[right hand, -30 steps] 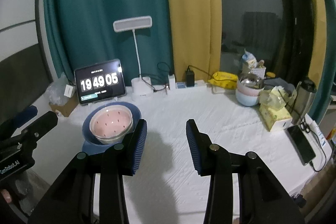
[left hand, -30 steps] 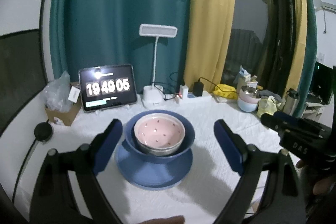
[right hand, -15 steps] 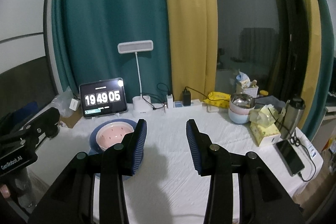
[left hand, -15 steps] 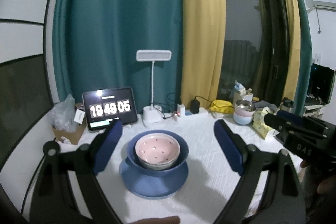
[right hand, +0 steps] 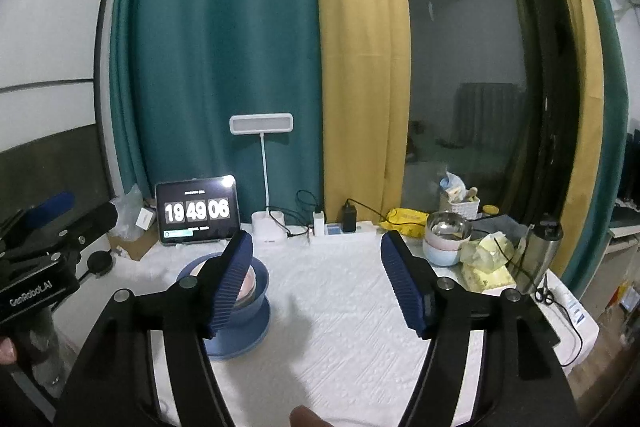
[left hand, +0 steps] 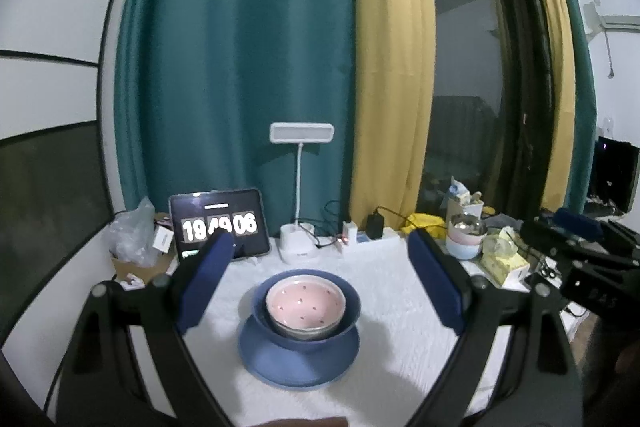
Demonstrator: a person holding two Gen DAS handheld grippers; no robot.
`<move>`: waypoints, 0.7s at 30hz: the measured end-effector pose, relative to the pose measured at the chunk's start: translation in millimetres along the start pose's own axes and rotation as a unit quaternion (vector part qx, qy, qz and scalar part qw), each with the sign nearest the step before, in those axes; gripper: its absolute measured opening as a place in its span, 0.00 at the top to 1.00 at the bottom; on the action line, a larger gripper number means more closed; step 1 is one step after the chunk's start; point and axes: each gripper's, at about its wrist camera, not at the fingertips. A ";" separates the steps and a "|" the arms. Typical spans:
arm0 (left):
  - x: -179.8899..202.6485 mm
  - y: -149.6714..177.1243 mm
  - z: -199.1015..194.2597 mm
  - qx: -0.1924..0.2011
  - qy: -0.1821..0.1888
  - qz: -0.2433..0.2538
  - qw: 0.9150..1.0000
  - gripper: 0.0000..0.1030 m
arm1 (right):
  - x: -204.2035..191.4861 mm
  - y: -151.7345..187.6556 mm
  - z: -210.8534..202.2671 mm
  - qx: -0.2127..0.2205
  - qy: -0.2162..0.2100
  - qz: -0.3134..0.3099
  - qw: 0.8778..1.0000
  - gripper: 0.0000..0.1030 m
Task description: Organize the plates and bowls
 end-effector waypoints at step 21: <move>-11.8 0.7 3.0 -0.003 -0.020 -0.011 1.000 0.13 | -0.6 -0.1 3.0 -0.006 0.002 -0.001 1.000 0.32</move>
Point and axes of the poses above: each gripper's, at about its wrist camera, not at the fingertips, and z roughly the way its jaws point, x to its right, y to its underside, and after that the axes turned 9 degrees about -x, right-handed
